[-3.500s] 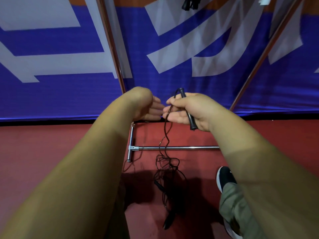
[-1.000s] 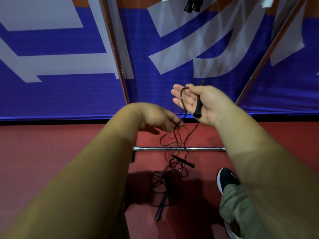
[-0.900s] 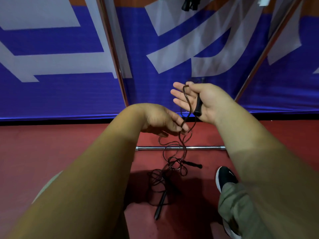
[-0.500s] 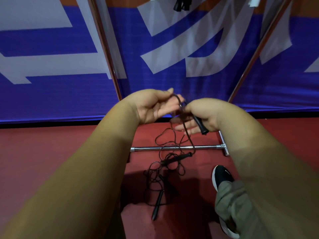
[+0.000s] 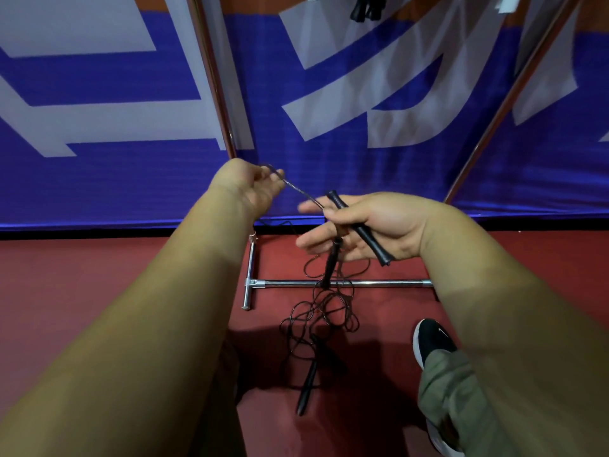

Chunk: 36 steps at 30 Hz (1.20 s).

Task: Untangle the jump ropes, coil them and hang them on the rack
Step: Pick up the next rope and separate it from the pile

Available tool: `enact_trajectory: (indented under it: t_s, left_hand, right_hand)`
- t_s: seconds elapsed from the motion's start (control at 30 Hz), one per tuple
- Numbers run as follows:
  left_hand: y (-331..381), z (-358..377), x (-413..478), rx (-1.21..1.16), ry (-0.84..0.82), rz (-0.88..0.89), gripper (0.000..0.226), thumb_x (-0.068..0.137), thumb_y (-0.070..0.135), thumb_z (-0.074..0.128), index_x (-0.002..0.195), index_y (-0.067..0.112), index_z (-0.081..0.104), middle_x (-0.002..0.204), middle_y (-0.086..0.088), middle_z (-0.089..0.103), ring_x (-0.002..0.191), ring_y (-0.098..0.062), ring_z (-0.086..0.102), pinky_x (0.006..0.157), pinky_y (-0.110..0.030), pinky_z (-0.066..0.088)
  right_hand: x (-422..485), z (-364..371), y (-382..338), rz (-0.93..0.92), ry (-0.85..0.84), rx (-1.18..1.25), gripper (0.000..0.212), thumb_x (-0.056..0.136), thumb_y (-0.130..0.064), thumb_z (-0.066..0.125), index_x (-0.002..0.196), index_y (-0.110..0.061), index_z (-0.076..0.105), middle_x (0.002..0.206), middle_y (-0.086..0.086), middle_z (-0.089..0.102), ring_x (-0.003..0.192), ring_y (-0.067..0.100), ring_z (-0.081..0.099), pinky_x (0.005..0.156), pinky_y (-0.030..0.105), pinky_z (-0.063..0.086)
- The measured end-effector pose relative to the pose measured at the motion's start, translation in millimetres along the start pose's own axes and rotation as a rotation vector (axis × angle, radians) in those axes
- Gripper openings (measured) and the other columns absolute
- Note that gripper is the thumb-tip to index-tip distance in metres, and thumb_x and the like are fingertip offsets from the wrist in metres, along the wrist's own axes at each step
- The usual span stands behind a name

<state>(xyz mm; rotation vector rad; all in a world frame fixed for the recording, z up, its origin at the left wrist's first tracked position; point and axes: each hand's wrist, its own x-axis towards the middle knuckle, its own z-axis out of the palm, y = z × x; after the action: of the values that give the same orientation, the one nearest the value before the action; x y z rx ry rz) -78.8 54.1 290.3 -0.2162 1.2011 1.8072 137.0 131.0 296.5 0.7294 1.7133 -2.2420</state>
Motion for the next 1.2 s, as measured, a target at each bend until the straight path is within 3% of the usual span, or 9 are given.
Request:
enact_trajectory:
  t_s: [0.1, 0.2, 0.33, 0.5, 0.7, 0.8, 0.97, 1.1, 1.2]
  left_hand:
    - [-7, 4, -7, 0.454, 0.071, 0.025, 0.029, 0.103, 0.000, 0.027, 0.108, -0.001, 0.055, 0.092, -0.015, 0.069, 0.073, -0.024, 0.073, 0.077, -0.039, 0.063]
    - [-16, 10, -14, 0.795, 0.091, -0.005, 0.032, 0.106, 0.013, 0.034, 0.127, 0.002, 0.054, 0.112, -0.017, 0.072, 0.084, -0.028, 0.074, 0.077, -0.044, 0.064]
    - [-19, 15, -19, 1.368, 0.052, 0.341, 0.016, 0.099, 0.010, 0.056, 0.104, 0.009, 0.071, 0.105, -0.011, 0.074, 0.091, -0.027, 0.071, 0.078, -0.035, 0.061]
    - [-20, 15, -30, 1.417, -0.430, 0.460, 0.025, 0.093, 0.004, 0.064, 0.098, 0.022, 0.080, 0.088, 0.002, 0.077, 0.069, -0.001, 0.063, 0.063, -0.013, 0.048]
    - [-21, 13, -31, 1.389, -0.626, 0.446, 0.019, 0.097, 0.003, 0.069, 0.109, 0.015, 0.077, 0.097, -0.003, 0.078, 0.086, -0.005, 0.069, 0.082, -0.025, 0.057]
    - [-20, 11, -27, 1.517, -0.643, 0.490, 0.014, 0.099, 0.010, 0.070, 0.107, 0.020, 0.075, 0.103, -0.006, 0.078, 0.089, -0.009, 0.068, 0.090, -0.032, 0.058]
    - [-27, 12, -20, 1.563, -0.405, 0.631, 0.017, 0.104, 0.010, 0.058, 0.107, 0.022, 0.069, 0.089, 0.011, 0.067, 0.080, -0.011, 0.063, 0.072, -0.024, 0.051]
    - [-27, 10, -13, 1.519, -0.331, 0.617, 0.015, 0.100, 0.011, 0.058, 0.107, 0.021, 0.068, 0.090, 0.002, 0.070, 0.082, -0.020, 0.070, 0.084, -0.043, 0.062]
    - [-24, 13, -21, 1.501, -0.450, 0.627, 0.032, 0.096, 0.011, 0.066, 0.122, 0.029, 0.072, 0.108, 0.004, 0.072, 0.080, -0.006, 0.066, 0.074, -0.024, 0.057]
  right_hand:
    - [1, 1, -1, -0.061, -0.011, 0.097, 0.042, 0.113, -0.023, 0.049, 0.151, -0.039, 0.052, 0.120, 0.012, 0.076, 0.113, 0.031, 0.074, 0.114, 0.061, 0.044]
    - [4, 2, -1, -0.082, 0.055, 0.162, 0.042, 0.112, -0.019, 0.050, 0.153, -0.028, 0.049, 0.118, 0.010, 0.077, 0.082, 0.020, 0.074, 0.102, 0.057, 0.058]
    - [9, 2, -1, -0.066, 0.188, 0.236, 0.029, 0.113, -0.027, 0.049, 0.135, -0.008, 0.055, 0.125, 0.004, 0.078, 0.068, 0.010, 0.068, 0.076, 0.033, 0.063]
    - [14, -5, 3, -0.081, 0.268, 0.335, 0.030, 0.114, -0.029, 0.046, 0.136, -0.015, 0.061, 0.122, 0.007, 0.078, 0.057, 0.005, 0.054, 0.058, 0.023, 0.044]
    - [9, -4, 0, -0.075, 0.263, 0.356, 0.030, 0.115, -0.032, 0.044, 0.127, -0.008, 0.058, 0.110, 0.014, 0.079, 0.052, 0.004, 0.047, 0.052, 0.020, 0.042]
    - [11, -2, 1, -0.077, 0.256, 0.356, 0.031, 0.115, -0.035, 0.044, 0.112, -0.007, 0.056, 0.092, 0.012, 0.075, 0.055, 0.005, 0.049, 0.054, 0.021, 0.044]
    - [11, 0, -1, -0.070, 0.266, 0.368, 0.036, 0.112, -0.035, 0.051, 0.129, -0.003, 0.056, 0.106, 0.018, 0.078, 0.064, 0.011, 0.064, 0.058, 0.029, 0.057]
    - [10, 5, -2, -0.049, 0.215, 0.384, 0.027, 0.110, -0.032, 0.056, 0.118, -0.006, 0.054, 0.077, 0.002, 0.058, 0.055, 0.005, 0.045, 0.046, 0.018, 0.040]
    - [10, 5, 0, -0.052, 0.192, 0.343, 0.016, 0.106, -0.026, 0.062, 0.106, -0.012, 0.054, 0.076, 0.001, 0.054, 0.053, 0.003, 0.037, 0.042, 0.015, 0.032]
